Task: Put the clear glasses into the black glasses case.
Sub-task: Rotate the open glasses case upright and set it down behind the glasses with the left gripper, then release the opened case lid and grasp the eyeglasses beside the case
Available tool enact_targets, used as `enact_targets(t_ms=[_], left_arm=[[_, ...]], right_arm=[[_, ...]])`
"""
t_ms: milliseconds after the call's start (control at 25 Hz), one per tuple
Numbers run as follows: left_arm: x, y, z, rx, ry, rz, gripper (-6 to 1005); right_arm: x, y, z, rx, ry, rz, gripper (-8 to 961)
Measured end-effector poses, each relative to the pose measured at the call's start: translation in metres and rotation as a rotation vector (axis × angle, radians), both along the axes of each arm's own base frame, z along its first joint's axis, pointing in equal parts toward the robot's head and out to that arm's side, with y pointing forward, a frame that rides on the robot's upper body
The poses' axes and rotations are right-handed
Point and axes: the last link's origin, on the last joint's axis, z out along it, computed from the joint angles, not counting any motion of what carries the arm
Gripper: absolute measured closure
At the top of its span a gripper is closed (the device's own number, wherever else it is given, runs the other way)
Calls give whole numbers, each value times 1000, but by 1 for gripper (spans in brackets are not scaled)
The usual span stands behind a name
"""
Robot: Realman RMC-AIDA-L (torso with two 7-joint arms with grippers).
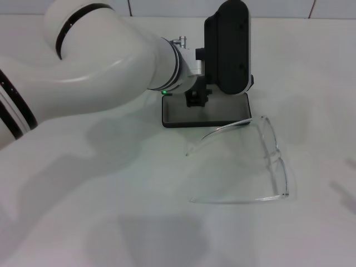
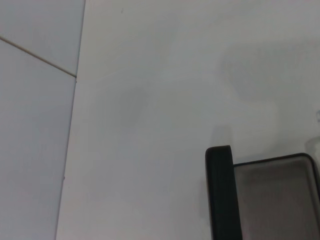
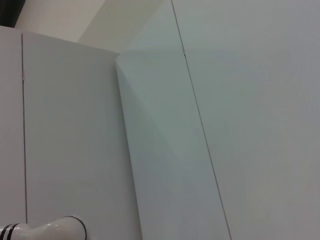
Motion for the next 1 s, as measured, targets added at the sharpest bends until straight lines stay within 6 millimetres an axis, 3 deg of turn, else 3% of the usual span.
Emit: enact_targets(t_ms=[280,640,760,800,880,1000], left_arm=[[9,-6,3,-3,-27,10,641],[55,-39,29,-12,-226,-54,599],[69,-52,48,-18,-370,-54,600],[75,-58,67,-25,-494,-34,600],[74,-59,76,-31,-552,-20,601],[67,-58,111,-45,-766,25,602]], right_arm=[[0,0,0,0,-2,-3,337],[-2,17,19,-75,-129,-38,337],[-6,29,26,-169,-208,-81,339],[-8,34,27,-202,-233,-97,340],[-13,46,28,-283,-293,-140,341],[-24,66,31,-382,-374,-209,344]])
